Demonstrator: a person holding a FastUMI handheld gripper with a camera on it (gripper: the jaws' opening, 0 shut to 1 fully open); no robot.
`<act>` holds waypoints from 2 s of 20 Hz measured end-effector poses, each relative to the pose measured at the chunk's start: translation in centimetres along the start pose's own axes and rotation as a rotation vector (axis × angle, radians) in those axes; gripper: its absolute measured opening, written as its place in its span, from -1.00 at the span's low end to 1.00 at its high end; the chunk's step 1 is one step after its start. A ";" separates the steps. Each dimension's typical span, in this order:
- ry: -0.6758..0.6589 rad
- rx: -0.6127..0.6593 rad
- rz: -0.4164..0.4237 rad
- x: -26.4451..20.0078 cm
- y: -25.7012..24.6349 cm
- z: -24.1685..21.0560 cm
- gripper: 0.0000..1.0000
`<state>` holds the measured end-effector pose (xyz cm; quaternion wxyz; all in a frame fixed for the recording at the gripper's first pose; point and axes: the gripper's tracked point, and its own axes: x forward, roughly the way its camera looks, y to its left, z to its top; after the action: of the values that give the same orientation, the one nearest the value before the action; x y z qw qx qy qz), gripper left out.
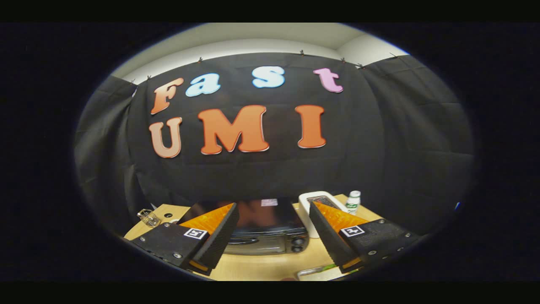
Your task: Open the toaster oven, put the food inside, and close the toaster oven door.
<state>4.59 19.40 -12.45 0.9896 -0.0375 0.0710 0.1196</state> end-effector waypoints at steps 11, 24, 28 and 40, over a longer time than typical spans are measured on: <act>0.148 -0.102 0.083 4.6 7.5 -8.6 0.98; 0.239 -0.097 0.091 1.4 6.6 -11.6 0.99; 0.265 -0.090 0.090 -1.5 6.1 -13.1 0.99; 0.347 -0.118 0.049 -8.2 4.9 -20.5 0.98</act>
<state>-7.18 20.40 -31.78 0.9553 -0.1139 0.2343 0.1394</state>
